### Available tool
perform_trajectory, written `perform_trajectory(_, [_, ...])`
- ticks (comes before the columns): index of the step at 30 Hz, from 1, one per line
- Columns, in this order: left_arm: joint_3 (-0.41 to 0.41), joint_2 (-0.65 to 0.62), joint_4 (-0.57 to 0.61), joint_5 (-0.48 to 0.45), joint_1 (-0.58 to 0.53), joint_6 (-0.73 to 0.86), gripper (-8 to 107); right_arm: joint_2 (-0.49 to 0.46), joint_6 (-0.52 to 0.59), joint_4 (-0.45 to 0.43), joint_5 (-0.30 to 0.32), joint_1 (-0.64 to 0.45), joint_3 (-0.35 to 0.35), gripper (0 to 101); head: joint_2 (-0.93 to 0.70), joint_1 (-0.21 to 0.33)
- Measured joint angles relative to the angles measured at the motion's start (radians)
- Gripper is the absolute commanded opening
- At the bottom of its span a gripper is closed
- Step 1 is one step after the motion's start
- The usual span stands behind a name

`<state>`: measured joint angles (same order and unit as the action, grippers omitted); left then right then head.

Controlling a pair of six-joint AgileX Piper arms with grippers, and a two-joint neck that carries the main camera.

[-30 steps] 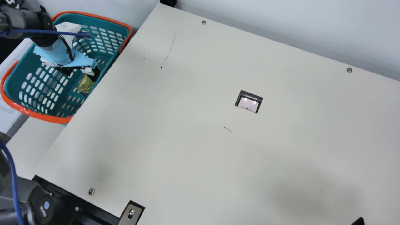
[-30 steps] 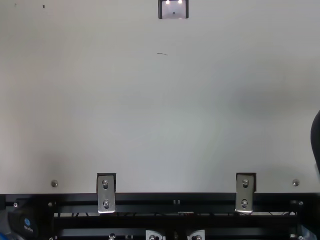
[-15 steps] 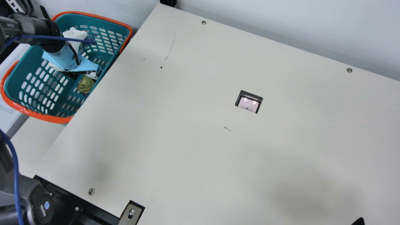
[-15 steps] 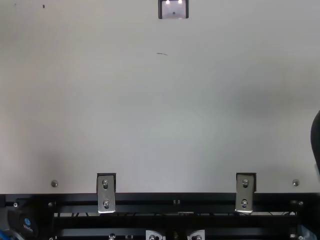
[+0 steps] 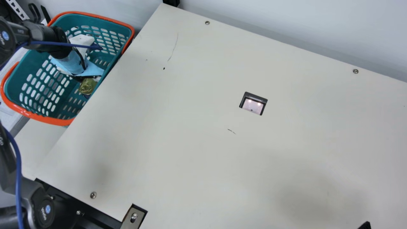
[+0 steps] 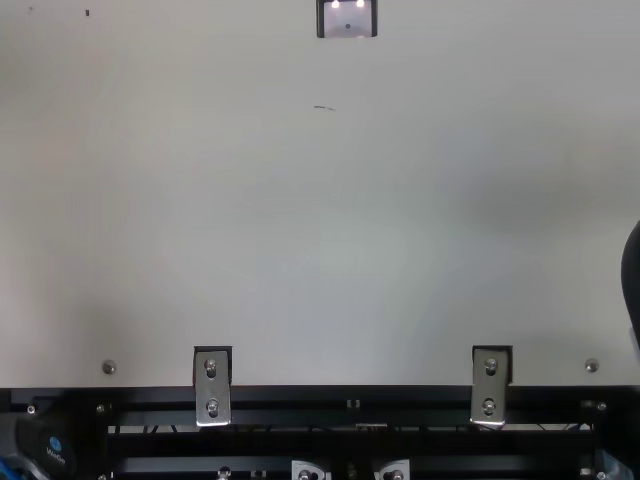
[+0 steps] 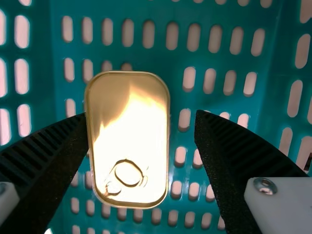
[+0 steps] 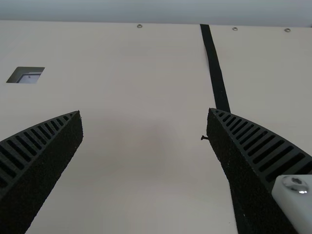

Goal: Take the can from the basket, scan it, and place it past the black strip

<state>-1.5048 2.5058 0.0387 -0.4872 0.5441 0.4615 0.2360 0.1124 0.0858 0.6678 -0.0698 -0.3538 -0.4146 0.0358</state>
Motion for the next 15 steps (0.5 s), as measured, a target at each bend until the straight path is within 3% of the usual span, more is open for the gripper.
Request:
perform_trajectory(1, [-0.005,0.005,0.0,0.001,0.0,0.002,90,0.0,0.0,0.0,0.0,0.0,0.0,101,0.0,0.0])
perform_trajectory(3, [-0.012,0.016,-0.002,0.012,0.0,-0.001,10,0.0,0.0,0.0,0.0,0.0,0.0,101,0.0,0.0])
perform_trajectory(9, [-0.017,0.02,-0.009,0.023,0.002,-0.01,10,0.0,0.0,0.001,0.0,0.0,0.0,101,0.0,0.0])
perform_trajectory(15, [0.033,-0.048,0.033,0.069,0.004,0.013,10,0.0,0.0,0.001,0.0,0.0,0.0,101,0.0,0.0])
